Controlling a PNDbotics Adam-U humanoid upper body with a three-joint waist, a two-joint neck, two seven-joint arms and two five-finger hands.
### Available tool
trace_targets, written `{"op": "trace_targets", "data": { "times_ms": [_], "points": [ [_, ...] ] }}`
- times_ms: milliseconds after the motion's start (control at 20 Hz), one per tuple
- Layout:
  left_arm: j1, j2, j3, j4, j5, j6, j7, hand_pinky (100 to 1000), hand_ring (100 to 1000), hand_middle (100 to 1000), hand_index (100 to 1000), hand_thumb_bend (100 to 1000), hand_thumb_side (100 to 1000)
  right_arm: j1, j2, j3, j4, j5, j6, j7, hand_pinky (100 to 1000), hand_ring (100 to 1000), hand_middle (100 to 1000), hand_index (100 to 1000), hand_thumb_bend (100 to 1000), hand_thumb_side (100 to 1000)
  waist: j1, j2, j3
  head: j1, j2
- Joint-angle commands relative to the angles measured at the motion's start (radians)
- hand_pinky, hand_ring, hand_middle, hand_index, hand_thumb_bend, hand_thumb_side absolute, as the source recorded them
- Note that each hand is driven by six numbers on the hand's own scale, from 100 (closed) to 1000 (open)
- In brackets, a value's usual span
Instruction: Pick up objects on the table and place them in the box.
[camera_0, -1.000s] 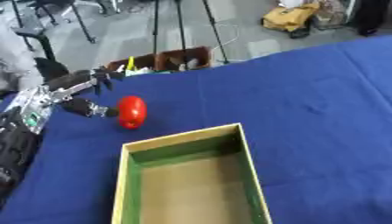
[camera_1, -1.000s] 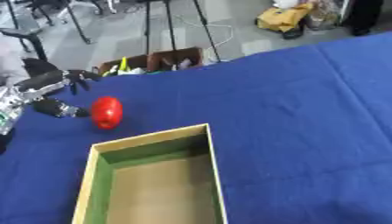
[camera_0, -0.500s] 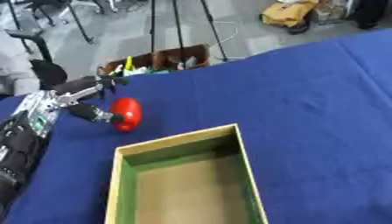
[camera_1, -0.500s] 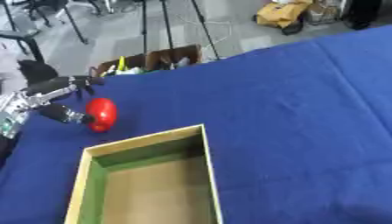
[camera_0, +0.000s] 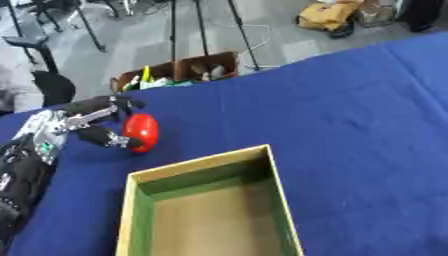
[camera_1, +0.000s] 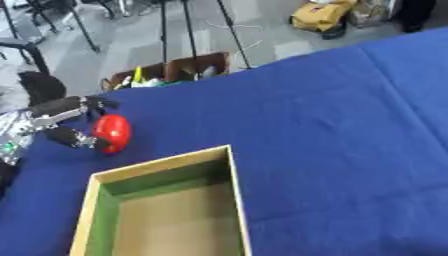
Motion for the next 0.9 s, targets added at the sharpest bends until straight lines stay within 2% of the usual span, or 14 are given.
{"op": "trace_targets", "data": {
  "times_ms": [50, 350, 500, 800, 900],
  "points": [
    [-0.007, 0.048, 0.008, -0.009, -0.026, -0.024, -0.024, 598, 769, 841, 992, 716, 872, -0.009, 0.002, 0.002, -0.021, 0.009, 0.002, 0.001, 321, 429, 418, 627, 227, 850, -0.006, -0.017, 0.0, 0.005, -0.015],
    [0.0, 0.04, 0.004, -0.007, -0.051, -0.026, -0.007, 526, 711, 760, 962, 709, 858, -0.012, 0.007, 0.0, -0.021, 0.013, 0.006, -0.001, 319, 428, 417, 625, 227, 847, -0.003, -0.013, -0.006, 0.007, -0.018],
    [0.003, 0.038, 0.004, -0.009, -0.053, -0.026, 0.01, 452, 637, 675, 921, 702, 848, -0.012, 0.009, -0.002, -0.021, 0.017, 0.007, -0.002, 319, 427, 416, 625, 227, 845, -0.001, -0.011, -0.008, 0.006, -0.017],
    [0.005, 0.035, 0.004, -0.01, -0.038, -0.027, 0.057, 381, 567, 573, 815, 690, 837, -0.012, 0.015, -0.004, -0.021, 0.027, 0.017, -0.001, 318, 427, 415, 624, 226, 839, 0.003, -0.01, -0.011, 0.005, -0.015],
    [0.006, 0.035, 0.005, -0.008, -0.033, -0.023, 0.071, 365, 551, 547, 807, 689, 830, -0.013, 0.016, -0.005, -0.021, 0.029, 0.019, -0.003, 317, 427, 415, 623, 224, 837, 0.004, -0.01, -0.012, 0.006, -0.017]
  ]
}}
